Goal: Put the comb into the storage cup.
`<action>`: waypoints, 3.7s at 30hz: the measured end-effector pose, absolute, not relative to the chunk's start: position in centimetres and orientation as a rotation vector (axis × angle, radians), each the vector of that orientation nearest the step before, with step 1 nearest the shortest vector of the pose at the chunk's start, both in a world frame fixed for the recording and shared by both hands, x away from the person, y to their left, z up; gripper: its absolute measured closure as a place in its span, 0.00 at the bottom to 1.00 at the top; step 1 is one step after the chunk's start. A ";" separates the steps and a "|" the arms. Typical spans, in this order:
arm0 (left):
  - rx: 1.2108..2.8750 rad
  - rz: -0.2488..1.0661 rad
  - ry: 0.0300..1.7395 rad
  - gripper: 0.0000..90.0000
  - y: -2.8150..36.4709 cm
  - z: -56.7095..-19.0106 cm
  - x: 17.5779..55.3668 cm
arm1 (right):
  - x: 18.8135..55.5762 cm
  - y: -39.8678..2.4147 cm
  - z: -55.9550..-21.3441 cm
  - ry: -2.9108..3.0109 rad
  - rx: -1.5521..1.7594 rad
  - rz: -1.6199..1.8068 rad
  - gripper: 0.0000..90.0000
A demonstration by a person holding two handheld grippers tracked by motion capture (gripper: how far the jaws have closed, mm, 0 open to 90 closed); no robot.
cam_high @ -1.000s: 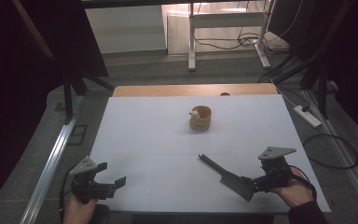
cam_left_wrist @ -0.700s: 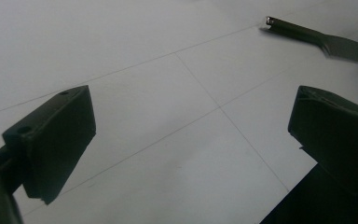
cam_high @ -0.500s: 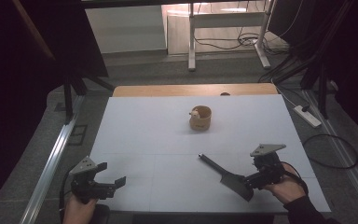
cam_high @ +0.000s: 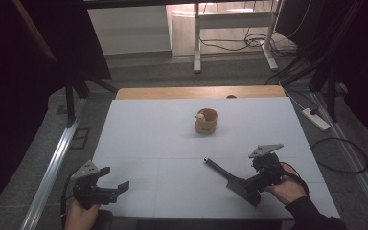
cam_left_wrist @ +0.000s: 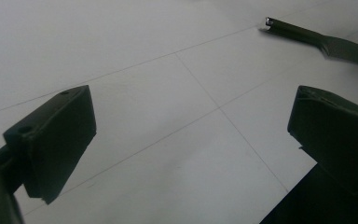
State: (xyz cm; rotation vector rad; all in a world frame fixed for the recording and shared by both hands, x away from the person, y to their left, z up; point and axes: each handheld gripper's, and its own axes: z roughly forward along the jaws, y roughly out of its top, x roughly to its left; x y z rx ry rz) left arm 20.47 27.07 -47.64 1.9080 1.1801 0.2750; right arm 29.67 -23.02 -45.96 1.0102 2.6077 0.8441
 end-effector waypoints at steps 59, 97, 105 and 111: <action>1.921 0.274 1.176 0.02 26.9 -47.7 20.6 | 32.7 -16.4 -47.3 2.753 0.901 0.728 0.00; 1.924 0.267 1.170 0.02 26.9 -47.7 20.7 | 34.2 -13.3 -47.0 2.890 0.707 0.817 1.00; 1.923 0.268 1.169 0.02 26.9 -47.7 20.7 | 34.3 -12.3 -47.9 2.881 0.633 0.761 1.00; 1.924 0.269 1.168 0.02 26.9 -47.7 20.7 | 34.6 -12.3 -48.9 2.894 0.641 0.728 1.00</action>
